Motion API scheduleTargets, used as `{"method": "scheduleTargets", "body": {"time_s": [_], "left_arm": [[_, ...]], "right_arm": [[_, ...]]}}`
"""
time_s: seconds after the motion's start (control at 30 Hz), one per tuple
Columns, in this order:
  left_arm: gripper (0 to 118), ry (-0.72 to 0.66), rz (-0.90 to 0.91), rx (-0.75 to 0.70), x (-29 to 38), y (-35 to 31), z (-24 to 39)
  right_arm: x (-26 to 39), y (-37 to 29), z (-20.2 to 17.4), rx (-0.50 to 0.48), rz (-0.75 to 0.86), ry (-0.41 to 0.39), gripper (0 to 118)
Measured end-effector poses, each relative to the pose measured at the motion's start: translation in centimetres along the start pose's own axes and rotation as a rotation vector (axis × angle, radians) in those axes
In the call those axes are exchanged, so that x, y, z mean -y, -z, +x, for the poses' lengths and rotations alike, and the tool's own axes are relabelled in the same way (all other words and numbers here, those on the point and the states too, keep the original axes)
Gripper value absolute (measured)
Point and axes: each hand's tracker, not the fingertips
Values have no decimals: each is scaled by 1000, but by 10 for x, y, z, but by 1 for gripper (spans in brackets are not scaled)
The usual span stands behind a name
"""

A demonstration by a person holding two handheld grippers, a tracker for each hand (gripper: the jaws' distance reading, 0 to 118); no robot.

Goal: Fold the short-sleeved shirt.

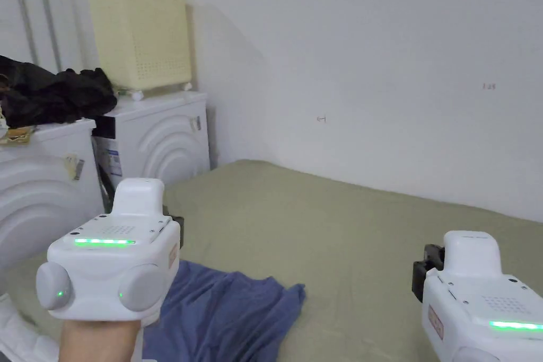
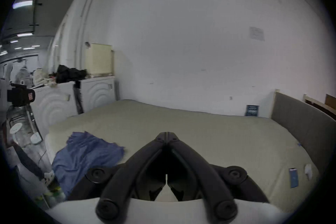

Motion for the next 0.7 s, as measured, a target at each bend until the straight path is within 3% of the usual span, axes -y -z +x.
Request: {"method": "scheduleTargets", "body": {"time_s": [0.27,0.5,0.7], "left_arm": [[0,-4,-29,-56,17,13,-26],[0,-7,-93,-14,31,44,-14],[0,-15,-274,89,73,112,16]], "right_arm": [[2,16,-29,-77,-6,-11,0],[18,32,-20,-68,-42,-25,0],[49,39,-9,-65,-107,-49,0]]}}
